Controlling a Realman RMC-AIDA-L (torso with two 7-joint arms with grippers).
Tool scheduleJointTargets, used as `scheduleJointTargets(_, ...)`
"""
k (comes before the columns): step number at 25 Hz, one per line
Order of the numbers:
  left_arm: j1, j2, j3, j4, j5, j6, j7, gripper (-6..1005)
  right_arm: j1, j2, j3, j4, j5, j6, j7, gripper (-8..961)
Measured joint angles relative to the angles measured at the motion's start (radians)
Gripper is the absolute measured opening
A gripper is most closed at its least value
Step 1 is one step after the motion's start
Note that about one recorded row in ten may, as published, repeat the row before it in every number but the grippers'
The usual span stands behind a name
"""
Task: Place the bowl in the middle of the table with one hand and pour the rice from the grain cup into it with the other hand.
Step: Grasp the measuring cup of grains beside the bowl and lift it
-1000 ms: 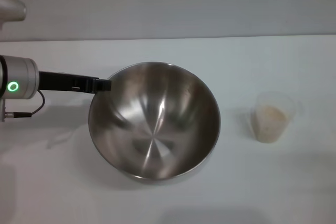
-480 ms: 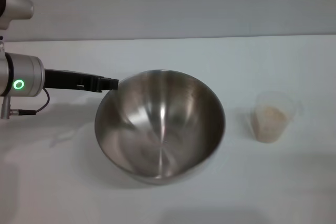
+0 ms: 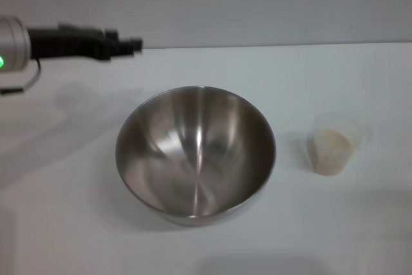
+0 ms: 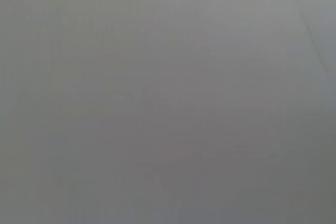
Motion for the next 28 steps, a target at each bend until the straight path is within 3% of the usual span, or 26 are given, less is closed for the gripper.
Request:
scheduleJointTargets(1,0.000,0.000,0.000,0.000,0.000,0.000,0.000,460,0.000,0.000,0.000,0.000,0.000,0.000,0.000,784)
scheduleJointTargets(4,0.127,0.002,0.147,-0.141,-0.082,0.223,0.116,534,-0.007,0.000,-0.002,-0.002,-0.003,-0.006,0.000,784)
scheduleJointTargets(5,0.212,0.004,0.253,-0.216,-0.126,0.389,0.184,559,-0.013,0.001,-0.005,-0.006,-0.004,-0.008,0.000,784)
scheduleJointTargets(6,0.212,0.004,0.253,-0.216,-0.126,0.389,0.184,567,-0.013,0.001,-0.005,-0.006,-0.004,-0.008,0.000,783)
scheduleJointTargets(7,0.291,0.004,0.361,-0.275,-0.151,0.579,0.245,575,-0.017,0.001,-0.010,-0.008,-0.005,-0.008,0.000,783)
scheduleJointTargets(9,0.353,0.004,0.459,-0.307,-0.158,0.780,0.298,590,-0.024,0.001,-0.030,-0.009,-0.006,-0.009,-0.002,783)
scheduleJointTargets(10,0.427,0.007,0.624,-0.305,-0.135,1.138,0.367,598,-0.034,0.001,-0.061,-0.018,-0.008,-0.010,-0.009,783)
scheduleJointTargets(11,0.427,0.007,0.624,-0.305,-0.135,1.138,0.367,640,-0.034,0.001,-0.061,-0.018,-0.008,-0.010,-0.009,783)
scheduleJointTargets(12,0.438,0.007,0.667,-0.288,-0.117,1.245,0.375,682,-0.037,0.001,-0.076,-0.027,-0.008,-0.010,-0.010,783)
scheduleJointTargets(14,0.457,0.008,0.771,-0.218,-0.055,1.515,0.363,765,-0.042,0.001,-0.111,-0.041,-0.008,-0.006,-0.010,782)
scheduleJointTargets(15,0.453,0.006,0.866,-0.090,0.031,1.798,0.284,807,-0.047,0.001,-0.151,-0.051,-0.008,0.010,-0.011,782)
scheduleJointTargets(16,0.453,0.006,0.866,-0.090,0.031,1.798,0.284,809,-0.047,0.001,-0.151,-0.051,-0.008,0.010,-0.011,782)
scheduleJointTargets(19,0.422,0.004,0.936,0.169,0.170,2.183,0.044,817,-0.052,0.000,-0.198,-0.065,-0.009,0.039,-0.013,782)
scheduleJointTargets(21,0.391,0.004,0.941,0.358,0.224,2.381,-0.210,821,-0.051,0.000,-0.217,-0.067,-0.009,0.066,-0.015,781)
scheduleJointTargets(22,0.380,0.005,0.937,0.434,0.236,2.442,-0.323,824,-0.050,0.000,-0.224,-0.069,-0.009,0.083,-0.016,781)
scheduleJointTargets(23,0.352,0.008,0.914,0.580,0.251,2.522,-0.553,826,-0.044,-0.001,-0.236,-0.071,-0.009,0.118,-0.022,781)
scheduleJointTargets(24,0.352,0.008,0.914,0.580,0.251,2.522,-0.553,829,-0.044,-0.001,-0.236,-0.071,-0.009,0.118,-0.022,781)
scheduleJointTargets(25,0.321,0.009,0.887,0.696,0.255,2.534,-0.698,831,-0.039,0.000,-0.244,-0.071,-0.009,0.138,-0.032,781)
scheduleJointTargets(28,0.306,0.009,0.877,0.755,0.256,2.533,-0.750,836,-0.019,0.002,-0.273,-0.059,-0.009,0.193,-0.088,780)
